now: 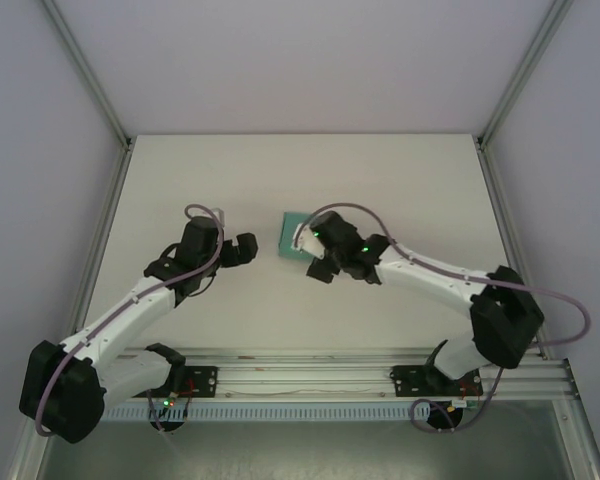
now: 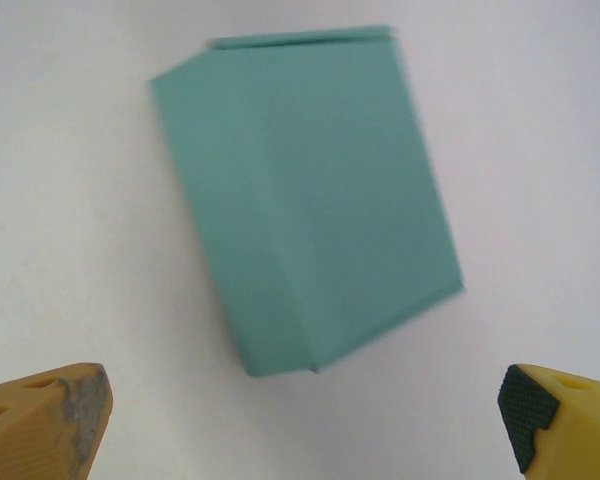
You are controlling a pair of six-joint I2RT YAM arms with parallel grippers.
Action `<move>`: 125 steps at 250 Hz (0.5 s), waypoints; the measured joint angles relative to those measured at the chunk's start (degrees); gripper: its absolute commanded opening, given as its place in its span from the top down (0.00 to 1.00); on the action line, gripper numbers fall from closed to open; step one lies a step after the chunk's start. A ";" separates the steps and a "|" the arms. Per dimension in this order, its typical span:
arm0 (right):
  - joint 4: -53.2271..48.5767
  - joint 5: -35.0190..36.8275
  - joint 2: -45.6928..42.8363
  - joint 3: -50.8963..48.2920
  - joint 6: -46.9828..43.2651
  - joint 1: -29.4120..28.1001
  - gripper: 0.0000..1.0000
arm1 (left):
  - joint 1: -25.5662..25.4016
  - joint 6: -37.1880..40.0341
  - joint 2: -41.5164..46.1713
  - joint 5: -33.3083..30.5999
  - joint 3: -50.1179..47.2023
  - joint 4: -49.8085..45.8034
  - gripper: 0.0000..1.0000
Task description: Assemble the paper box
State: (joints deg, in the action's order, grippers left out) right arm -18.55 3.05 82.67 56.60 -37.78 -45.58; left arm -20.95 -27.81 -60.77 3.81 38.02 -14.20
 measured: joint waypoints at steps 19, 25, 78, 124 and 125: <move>2.97 0.74 -4.57 -3.06 7.34 4.72 0.00 | 1.60 0.94 0.74 -3.85 0.24 0.28 0.00; 4.17 1.11 -6.45 -4.39 9.81 6.60 0.00 | 2.54 1.40 1.09 -5.05 0.22 0.31 0.00; 13.25 4.92 -21.51 -17.75 31.82 26.10 0.00 | 12.92 4.94 1.49 -9.77 0.22 3.74 0.00; 19.54 6.27 -24.30 -26.40 41.24 37.09 0.00 | 18.49 10.80 0.87 -18.14 -6.54 17.25 0.00; 19.78 6.27 -24.30 -26.64 41.29 37.16 0.00 | 18.60 10.97 0.81 -18.27 -6.80 17.66 0.00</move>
State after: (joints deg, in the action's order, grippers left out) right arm 1.23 9.32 58.37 29.95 3.51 -8.43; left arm -2.35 -16.84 -59.96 -14.46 31.22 3.46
